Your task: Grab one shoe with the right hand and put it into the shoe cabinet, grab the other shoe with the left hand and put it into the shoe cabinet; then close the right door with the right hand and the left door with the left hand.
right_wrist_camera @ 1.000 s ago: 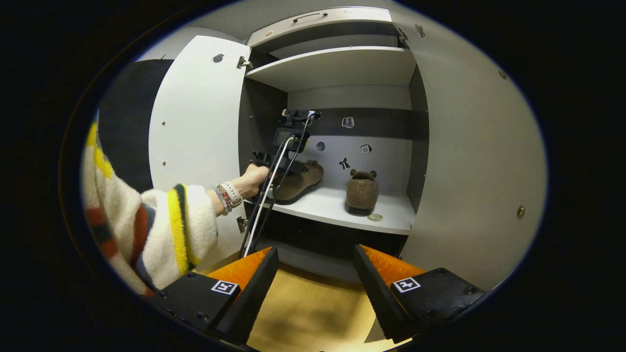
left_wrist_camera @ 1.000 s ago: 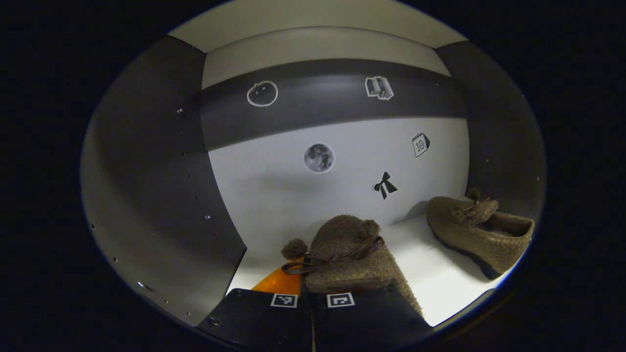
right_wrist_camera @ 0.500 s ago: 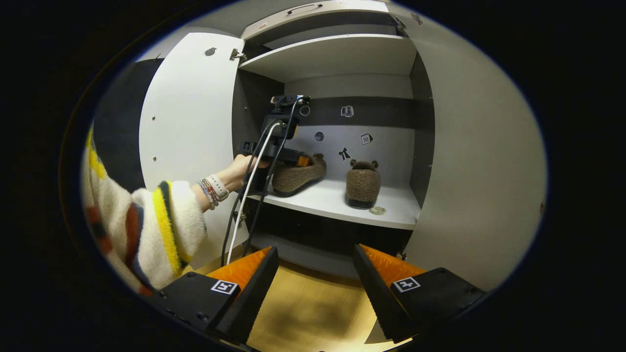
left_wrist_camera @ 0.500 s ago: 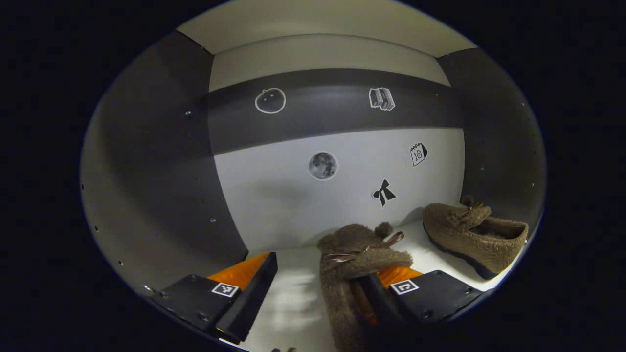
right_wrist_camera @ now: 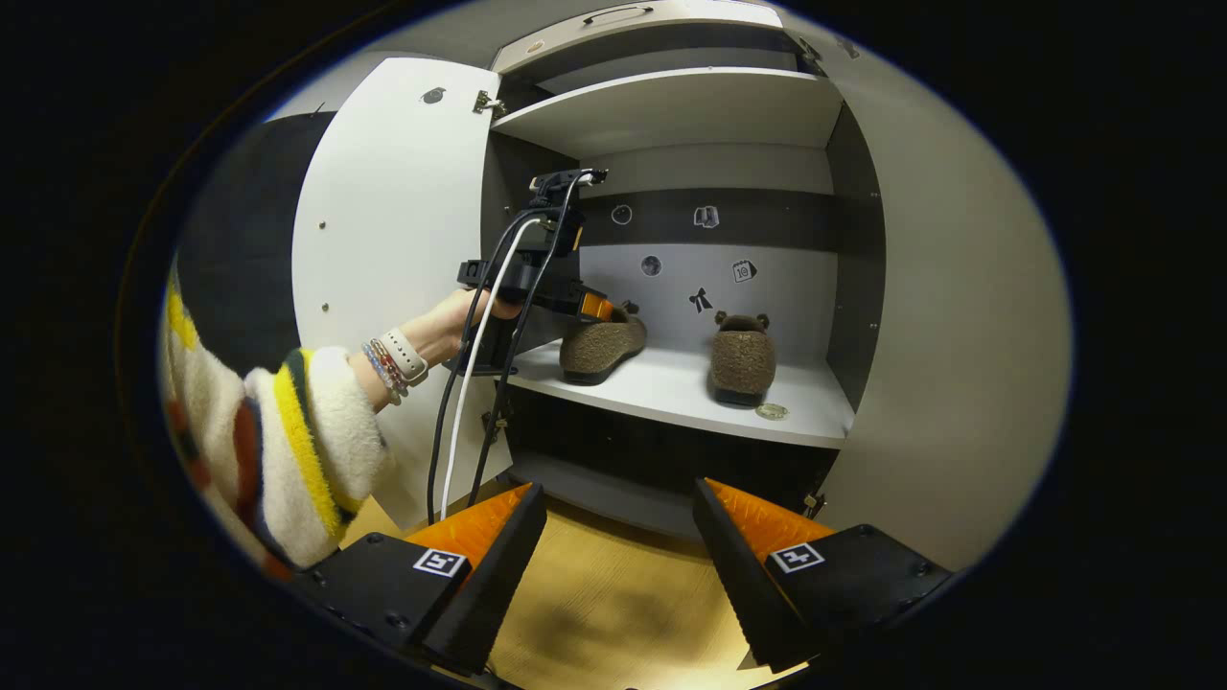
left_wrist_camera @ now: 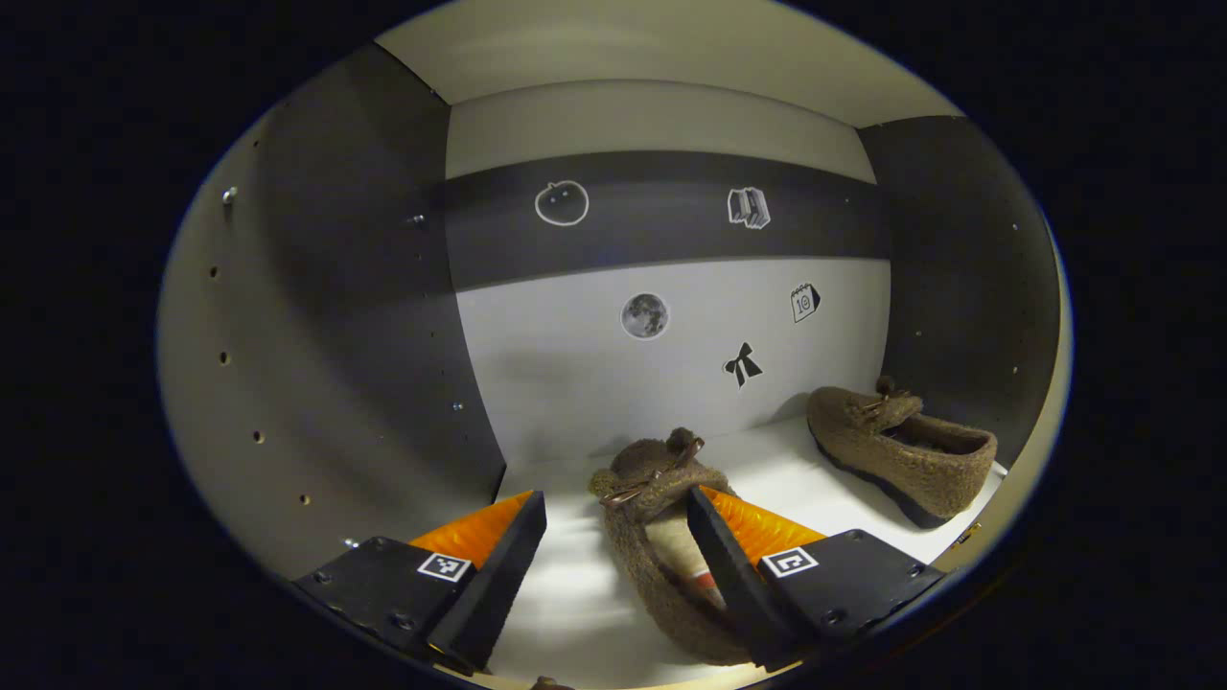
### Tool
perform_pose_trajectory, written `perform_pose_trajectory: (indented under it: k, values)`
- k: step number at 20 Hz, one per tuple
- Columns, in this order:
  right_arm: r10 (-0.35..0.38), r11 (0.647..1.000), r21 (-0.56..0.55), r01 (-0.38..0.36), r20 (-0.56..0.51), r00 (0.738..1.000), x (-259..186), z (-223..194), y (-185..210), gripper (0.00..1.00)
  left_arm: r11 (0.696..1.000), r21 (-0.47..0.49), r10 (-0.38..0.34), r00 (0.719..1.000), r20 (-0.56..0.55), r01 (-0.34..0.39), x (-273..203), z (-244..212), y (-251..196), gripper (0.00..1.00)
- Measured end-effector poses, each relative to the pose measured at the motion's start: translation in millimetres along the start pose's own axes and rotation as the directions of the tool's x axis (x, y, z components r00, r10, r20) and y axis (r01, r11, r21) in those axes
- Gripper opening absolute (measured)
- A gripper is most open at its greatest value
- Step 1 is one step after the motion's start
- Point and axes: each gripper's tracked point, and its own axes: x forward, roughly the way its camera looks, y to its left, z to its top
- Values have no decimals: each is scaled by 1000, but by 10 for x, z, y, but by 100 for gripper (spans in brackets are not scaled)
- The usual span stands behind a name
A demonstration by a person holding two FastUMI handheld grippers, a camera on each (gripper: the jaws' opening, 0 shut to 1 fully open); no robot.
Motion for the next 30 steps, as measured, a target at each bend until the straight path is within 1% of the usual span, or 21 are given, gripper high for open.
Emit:
perform_pose_trajectory:
  k: [3,5,7,10,11,12,13,15,16,17,19,20,22,24,26,28,30]
  values:
    - [2,1000,0,-2,20,1000,-53,65,63,99,999,-34,-29,997,68,31,-325,195,-108,96]
    - [-1,1000,-2,1,42,999,-102,139,85,99,997,-47,-57,990,129,64,-668,345,-218,96]
    - [-5,1000,-6,6,74,997,-162,257,128,99,993,-54,-92,976,198,105,-1065,519,-337,96]
    - [-14,999,-30,19,131,991,-303,478,187,99,979,-81,-159,948,276,188,-1763,675,-506,96]
    - [-23,999,-43,30,160,987,-393,583,199,99,972,-89,-185,938,292,219,-2001,670,-548,100]
    - [-37,997,-52,48,196,980,-495,705,196,99,964,-96,-209,930,301,248,-2235,650,-590,100]
    - [-47,996,-60,63,240,970,-615,828,185,99,957,-104,-229,923,310,273,-2460,607,-614,93]
    - [-81,992,-72,108,308,948,-893,1013,105,99,941,-120,-269,915,301,317,-2874,437,-638,99]
    - [-107,987,-77,140,331,938,-1040,1079,27,98,934,-129,-284,913,295,332,-3067,357,-640,99]
    - [-135,982,-80,173,348,928,-1188,1139,-60,98,927,-137,-299,910,288,348,-3260,270,-643,96]
    - [-202,966,-72,247,383,902,-1486,1253,-261,98,911,-150,-330,898,292,383,-3627,181,-624,97]
    - [-239,956,-62,285,397,886,-1633,1290,-374,98,904,-156,-341,890,302,399,-3825,172,-602,95]
    - [-335,923,-37,384,414,846,-1904,1343,-706,98,895,-142,-364,875,319,423,-4198,136,-542,94]
    - [-444,870,-10,493,416,793,-2161,1317,-1102,98,904,-115,-358,876,323,412,-4492,68,-426,95]
    - [-513,833,14,554,397,761,-2298,1247,-1421,98,921,-104,-325,889,323,375,-4709,-18,-264,95]
    - [-548,814,38,579,380,745,-2316,1226,-1669,98,933,-111,-292,900,324,343,-4890,-107,-157,95]
    - [-551,809,27,587,386,740,-2245,1251,-1802,98,927,-137,-287,898,334,348,-5025,-115,-75,94]
